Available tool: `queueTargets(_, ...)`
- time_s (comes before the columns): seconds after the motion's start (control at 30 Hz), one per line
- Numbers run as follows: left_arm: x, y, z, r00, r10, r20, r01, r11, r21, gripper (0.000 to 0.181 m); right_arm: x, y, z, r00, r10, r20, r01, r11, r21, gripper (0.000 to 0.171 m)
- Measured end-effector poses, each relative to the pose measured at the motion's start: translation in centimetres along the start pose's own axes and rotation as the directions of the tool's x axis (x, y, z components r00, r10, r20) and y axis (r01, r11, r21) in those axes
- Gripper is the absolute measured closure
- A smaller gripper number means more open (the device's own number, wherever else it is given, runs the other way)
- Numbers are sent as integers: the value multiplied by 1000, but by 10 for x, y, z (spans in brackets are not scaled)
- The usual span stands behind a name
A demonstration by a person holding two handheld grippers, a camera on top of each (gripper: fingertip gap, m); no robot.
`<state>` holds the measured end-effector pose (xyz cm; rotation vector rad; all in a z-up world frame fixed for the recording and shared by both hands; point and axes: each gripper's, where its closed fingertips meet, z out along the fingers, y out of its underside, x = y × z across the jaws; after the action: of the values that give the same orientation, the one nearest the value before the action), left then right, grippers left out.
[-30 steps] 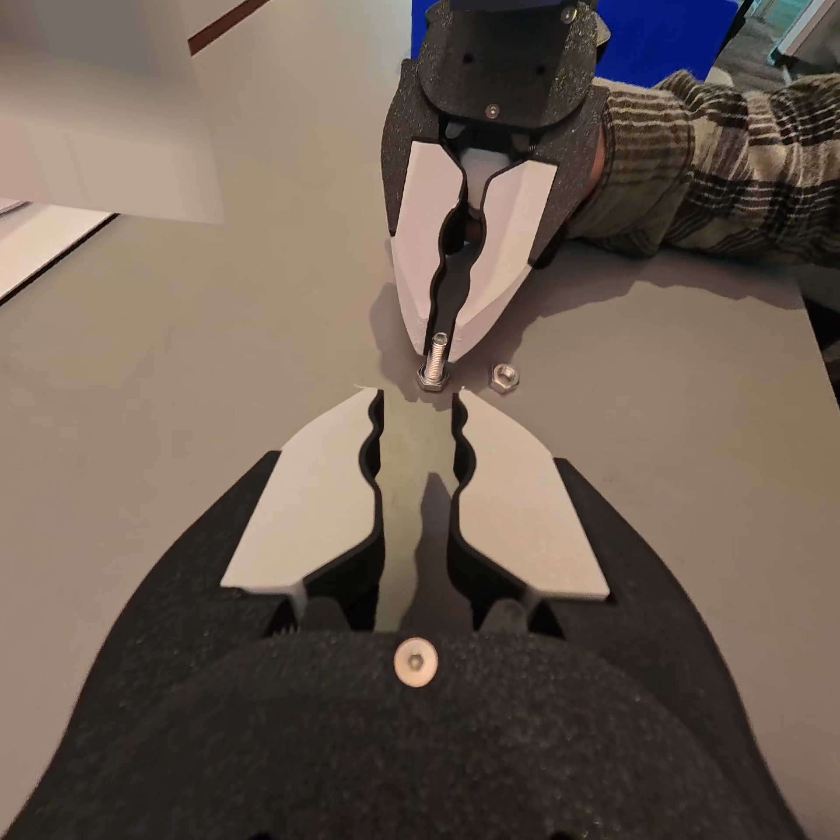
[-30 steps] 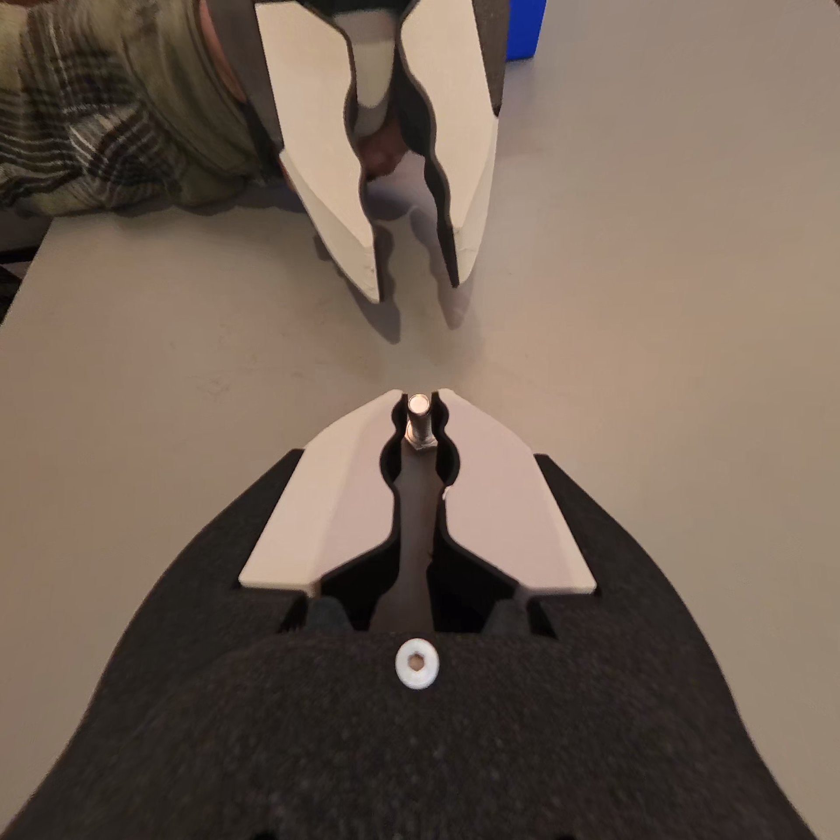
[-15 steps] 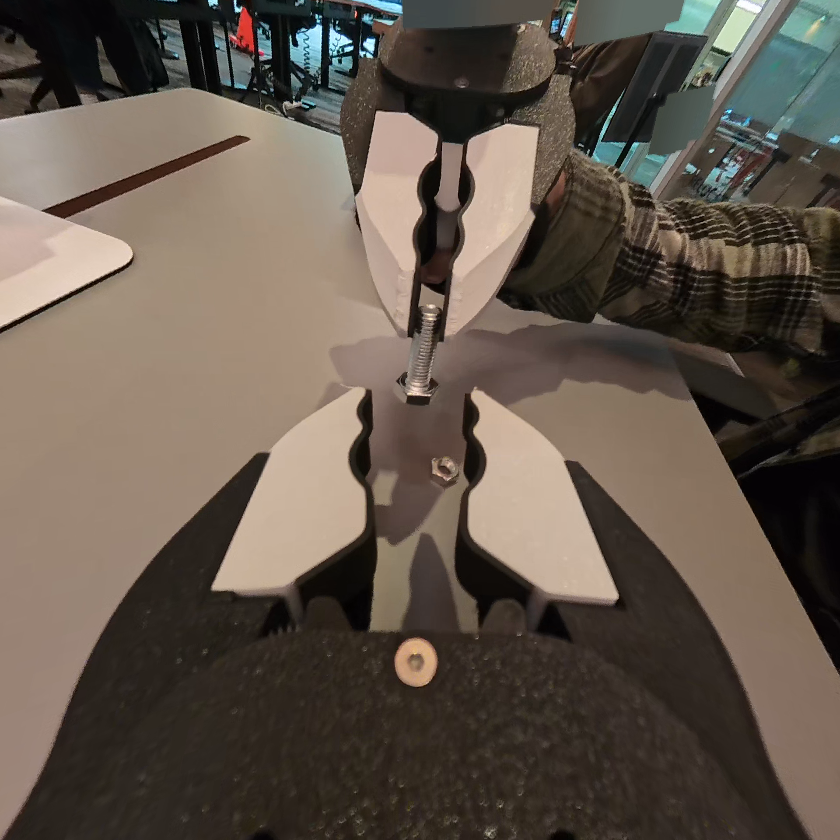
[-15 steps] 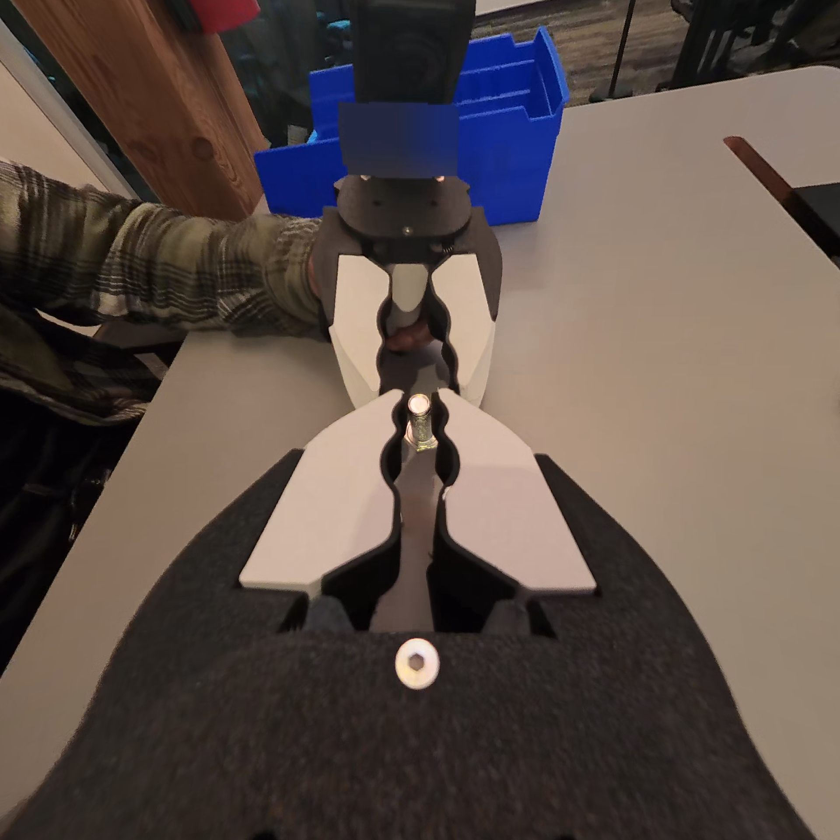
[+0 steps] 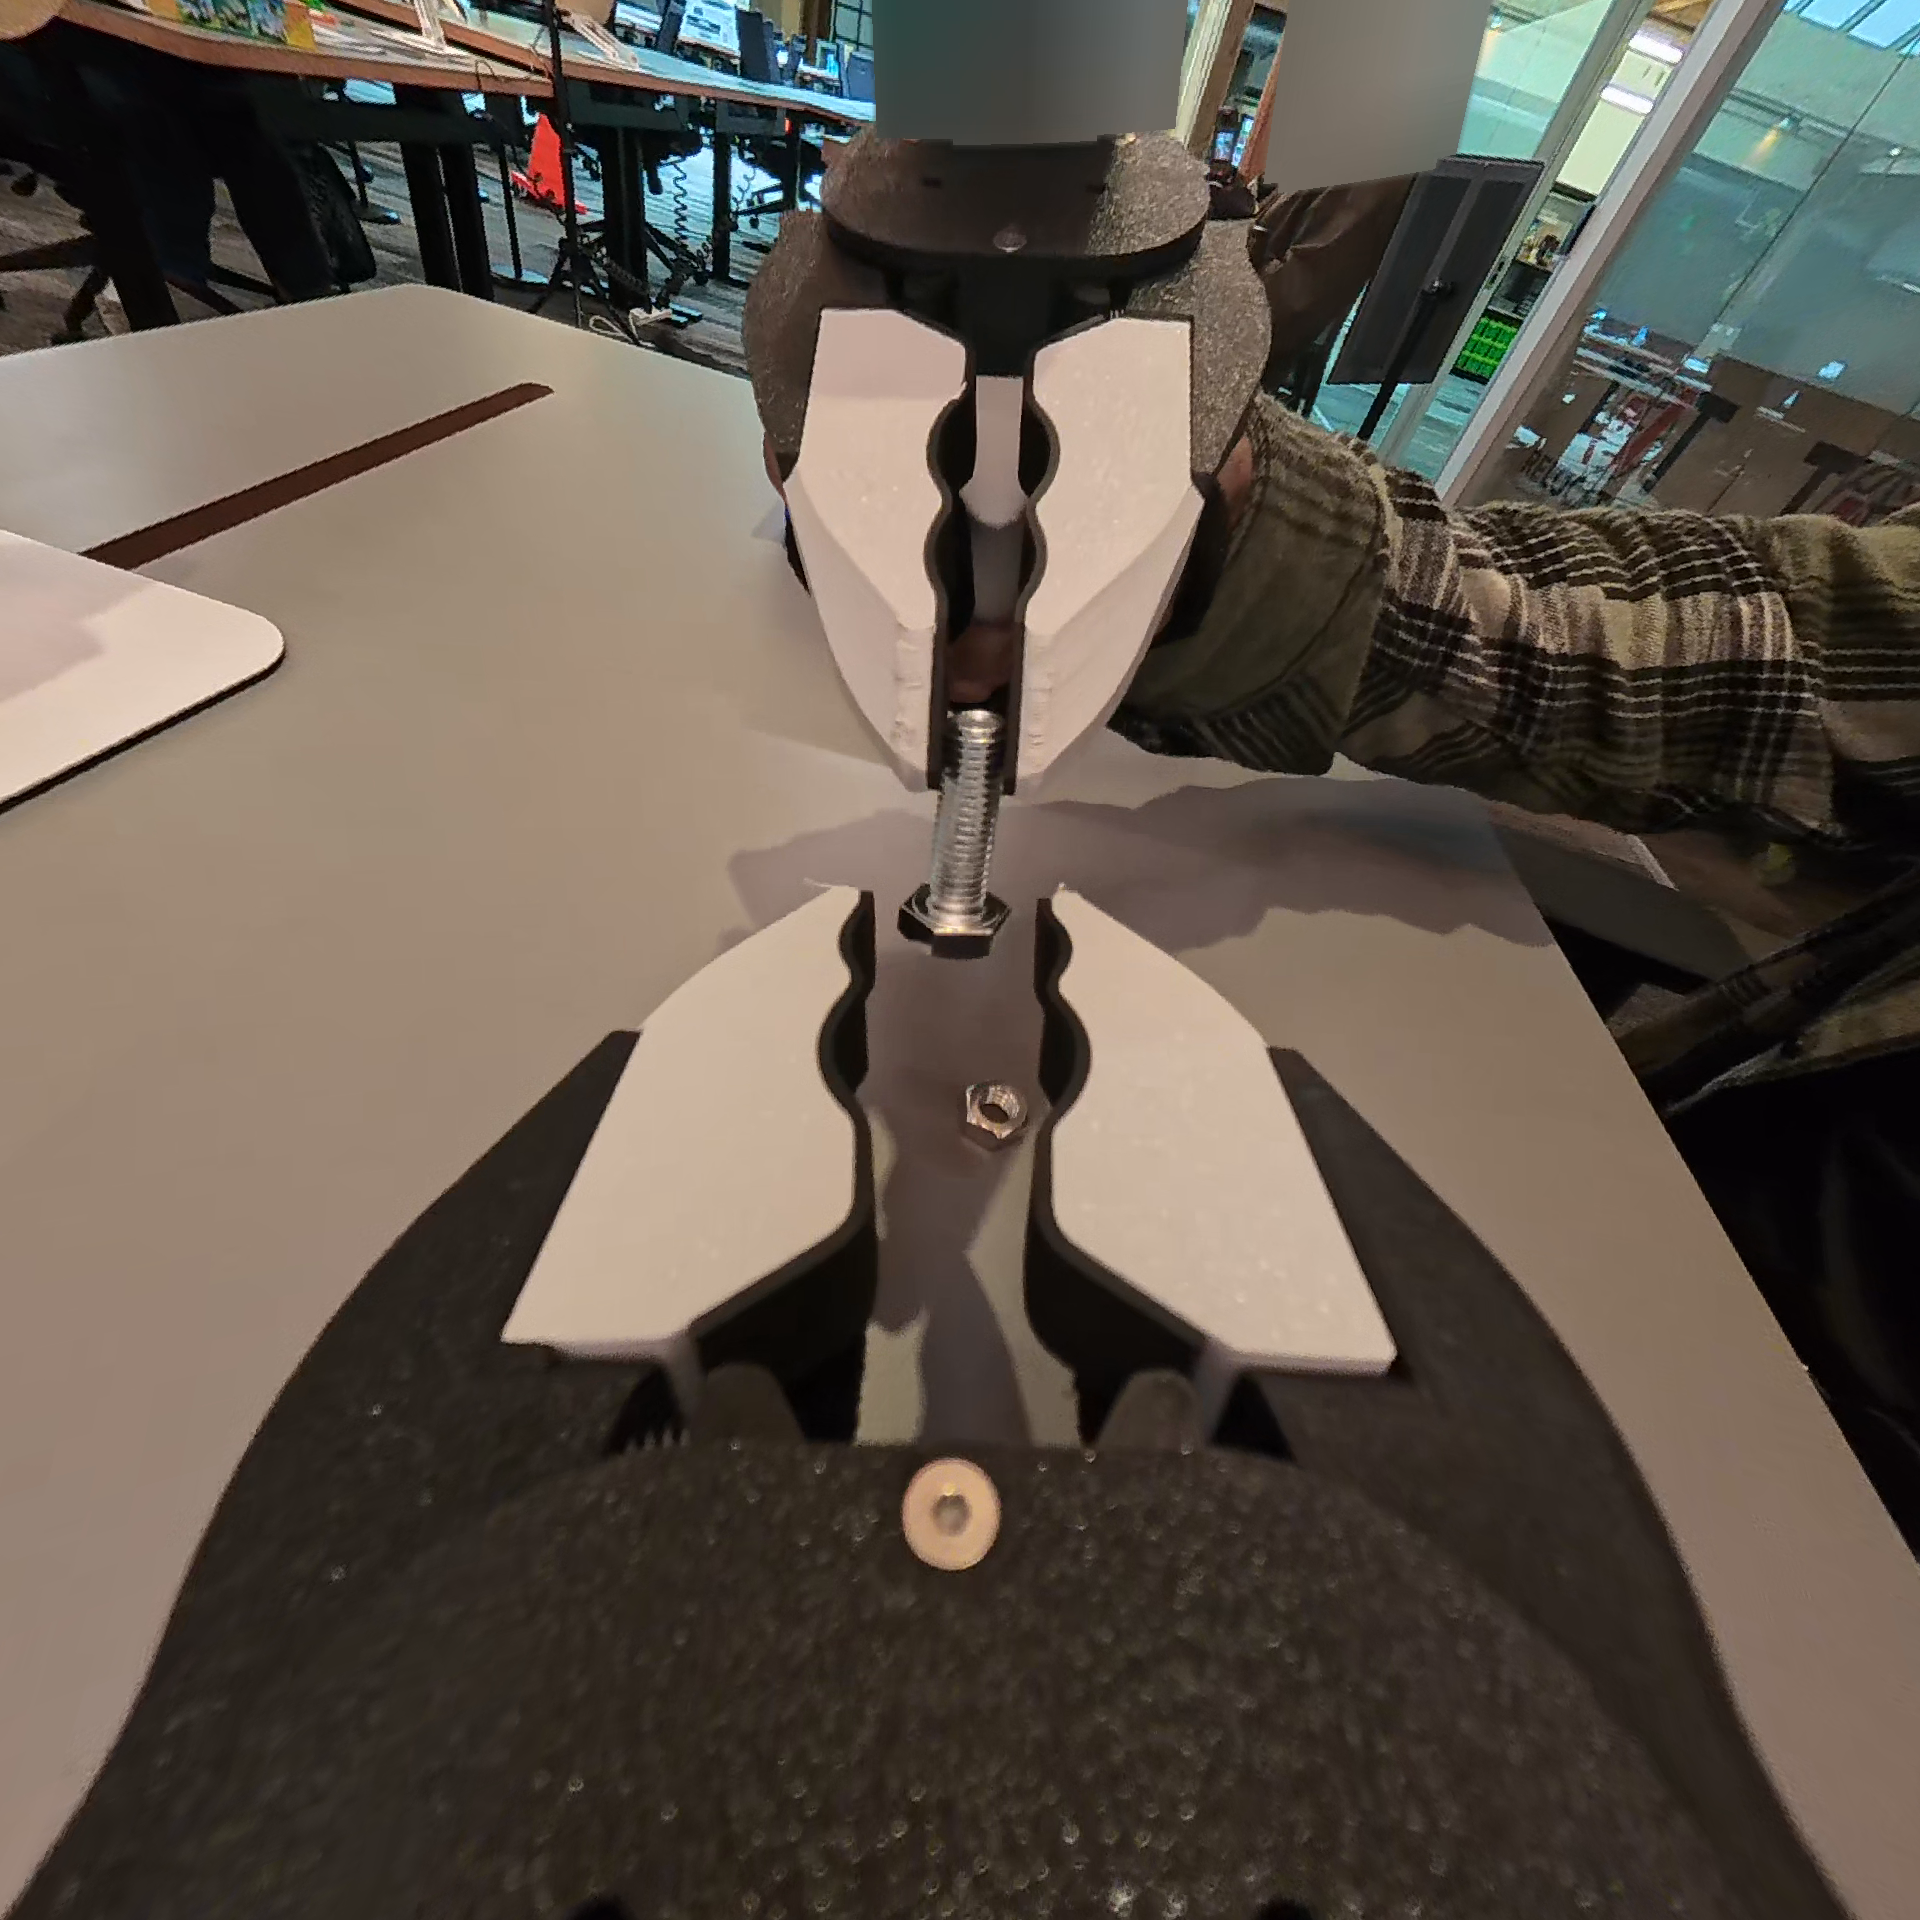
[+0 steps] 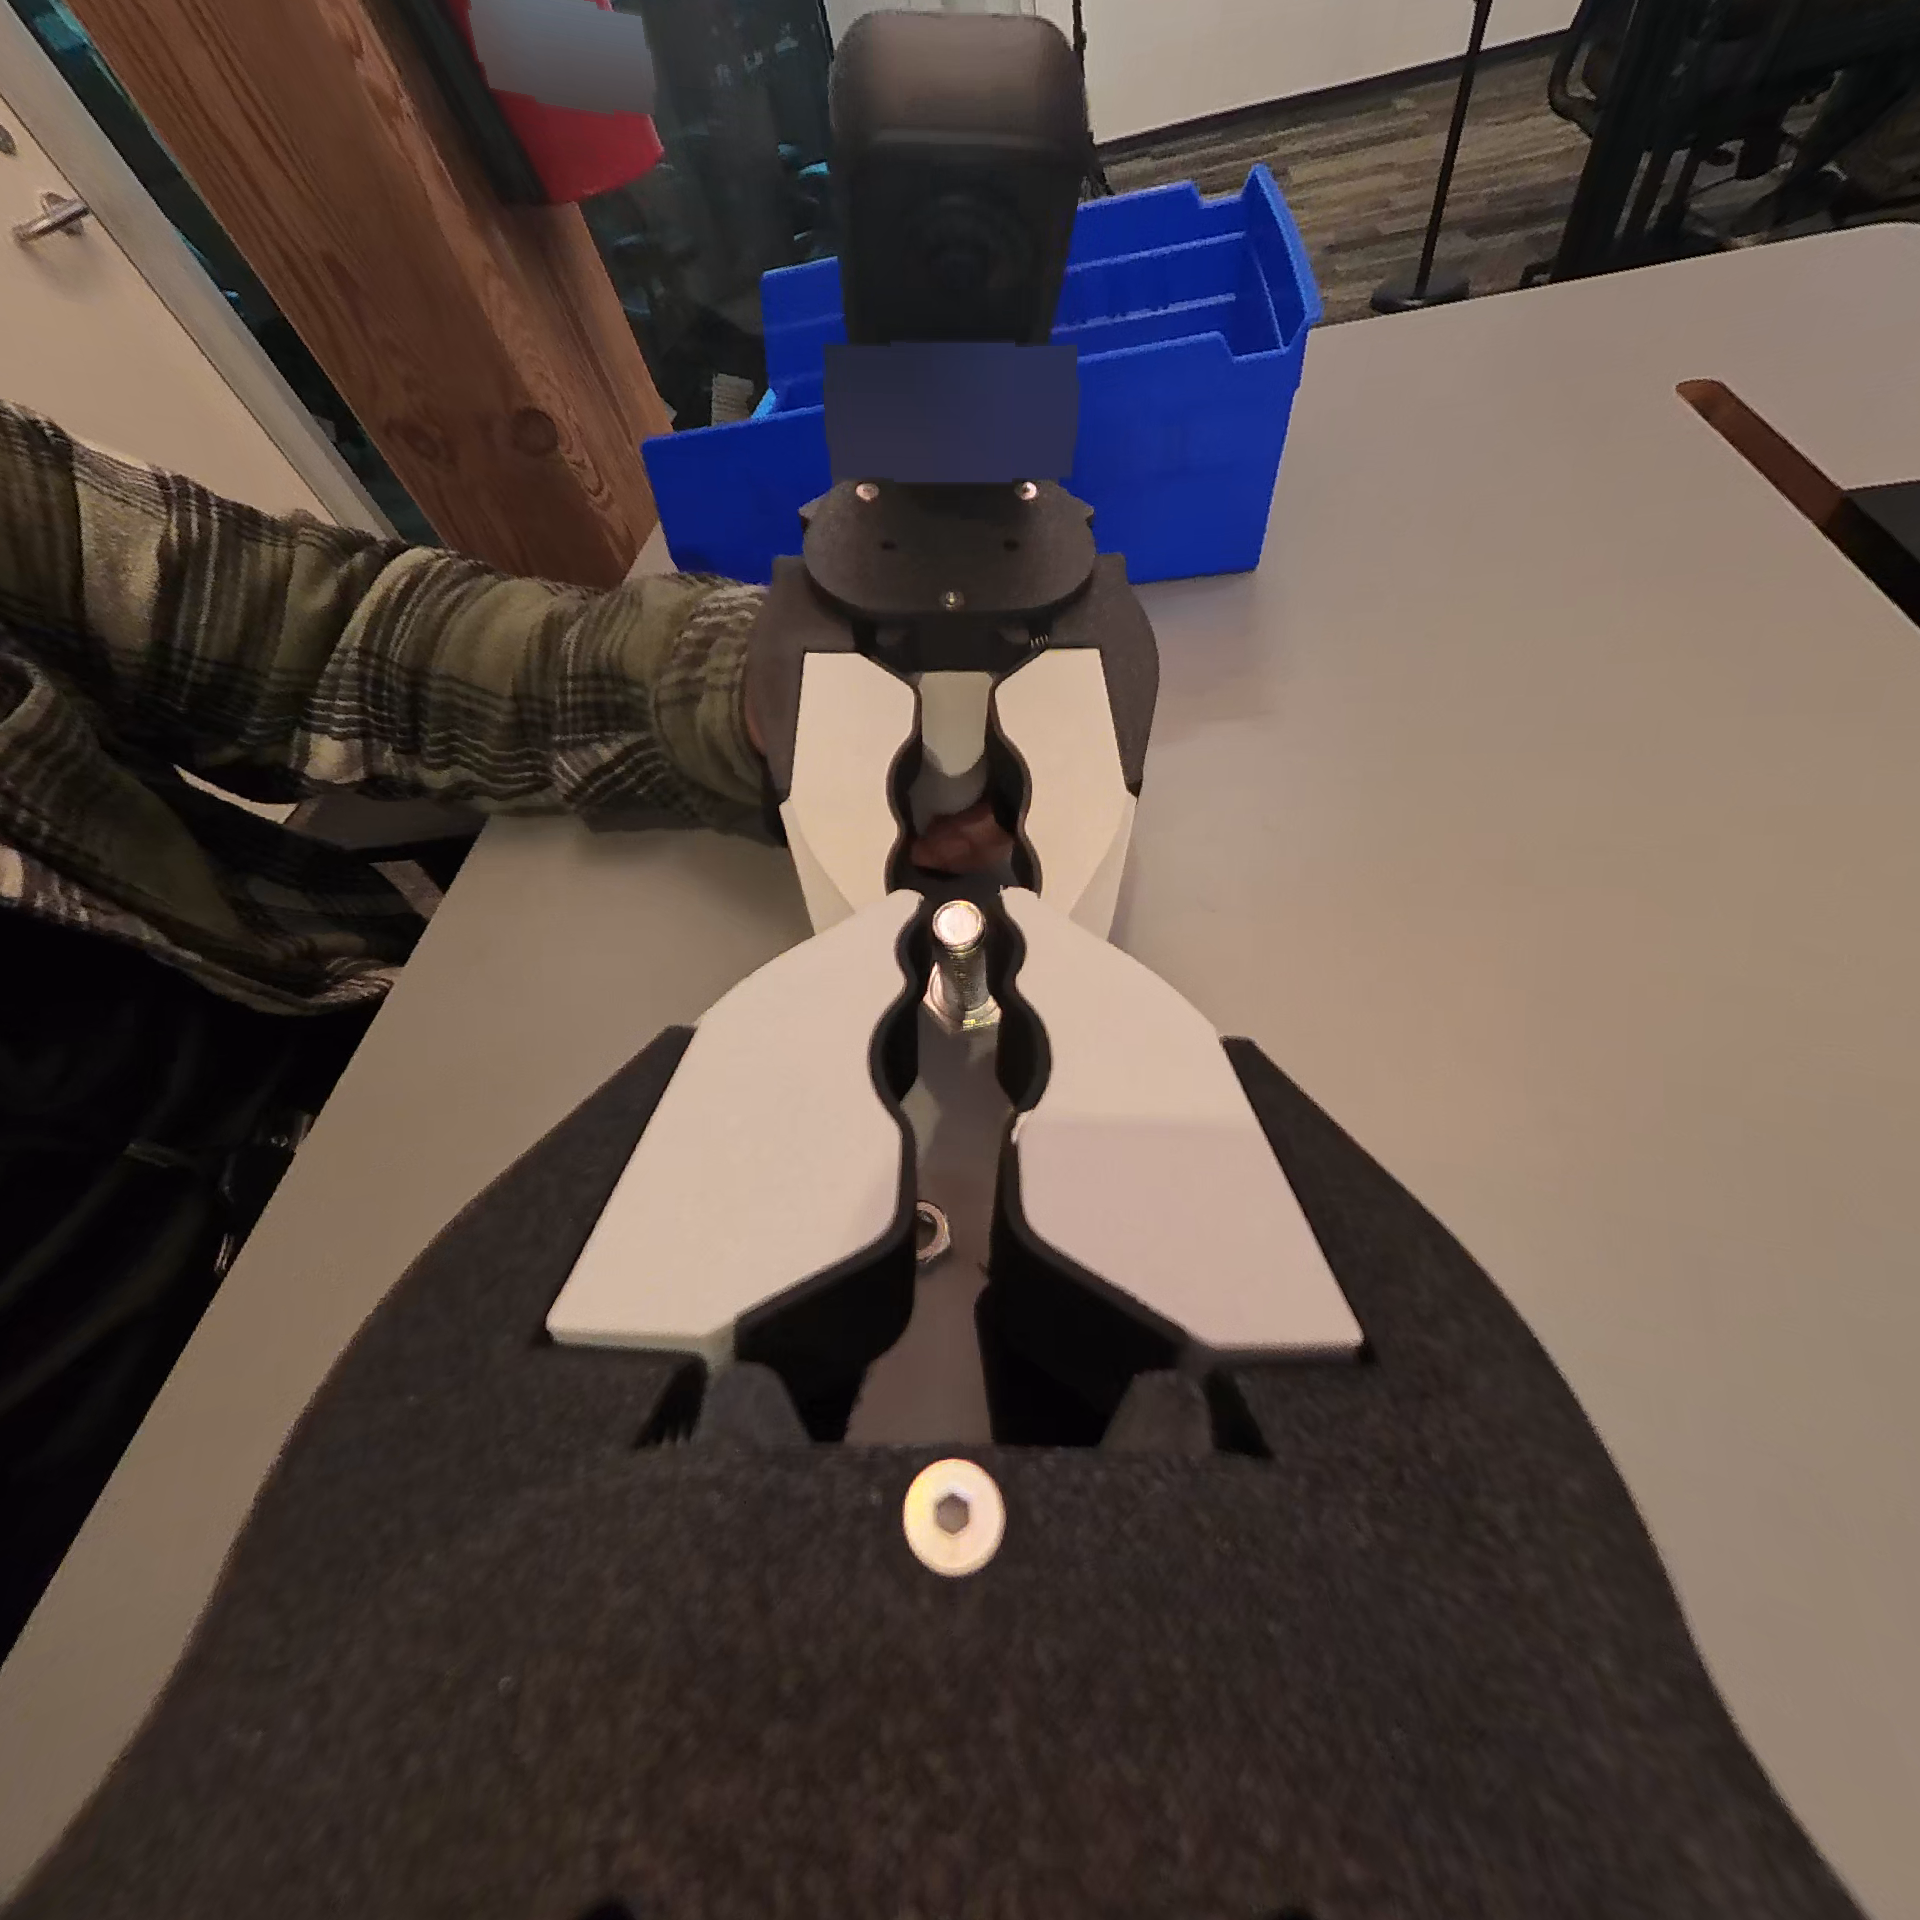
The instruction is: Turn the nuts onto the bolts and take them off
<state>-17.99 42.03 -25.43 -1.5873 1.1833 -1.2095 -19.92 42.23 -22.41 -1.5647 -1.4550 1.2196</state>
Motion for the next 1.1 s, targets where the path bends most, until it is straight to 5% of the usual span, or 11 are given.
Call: queueTargets(1.1,7,-5,0,997,76,0,-76,997,23,162,-8,-9,-2,999,-9,31,8,1000,21,162)
